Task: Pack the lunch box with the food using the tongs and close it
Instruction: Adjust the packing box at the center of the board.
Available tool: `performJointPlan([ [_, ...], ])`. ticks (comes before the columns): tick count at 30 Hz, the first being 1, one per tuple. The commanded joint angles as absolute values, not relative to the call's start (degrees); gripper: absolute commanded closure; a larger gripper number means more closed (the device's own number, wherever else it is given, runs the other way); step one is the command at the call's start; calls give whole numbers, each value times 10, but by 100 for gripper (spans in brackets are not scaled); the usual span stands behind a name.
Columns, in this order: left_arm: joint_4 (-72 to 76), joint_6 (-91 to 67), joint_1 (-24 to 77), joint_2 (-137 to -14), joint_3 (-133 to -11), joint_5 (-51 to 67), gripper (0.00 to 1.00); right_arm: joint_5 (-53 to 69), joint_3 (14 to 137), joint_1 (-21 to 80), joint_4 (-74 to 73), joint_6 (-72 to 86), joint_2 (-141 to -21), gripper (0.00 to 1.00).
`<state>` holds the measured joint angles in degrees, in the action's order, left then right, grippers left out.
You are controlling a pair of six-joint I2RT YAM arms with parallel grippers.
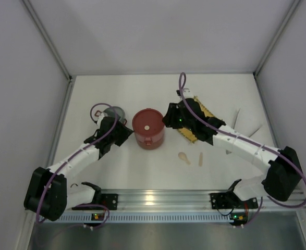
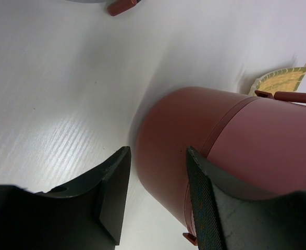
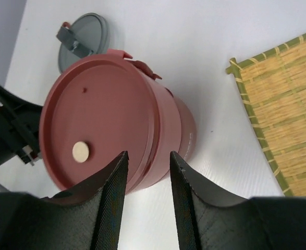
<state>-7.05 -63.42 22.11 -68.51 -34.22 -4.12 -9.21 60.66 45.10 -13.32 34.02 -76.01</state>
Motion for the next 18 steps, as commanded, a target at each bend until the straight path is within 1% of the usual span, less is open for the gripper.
performJointPlan([
  [1, -37, -639, 219, -679, -342, -44, 48, -69, 663, 439, -136, 318, -805, 63],
  [6, -44, -634, 219, -676, -345, -47, 48, -61, 700, 439, -143, 308, -847, 65],
  [18, -113, -574, 219, -585, -402, -165, 47, -70, 682, 439, -156, 309, -847, 64],
])
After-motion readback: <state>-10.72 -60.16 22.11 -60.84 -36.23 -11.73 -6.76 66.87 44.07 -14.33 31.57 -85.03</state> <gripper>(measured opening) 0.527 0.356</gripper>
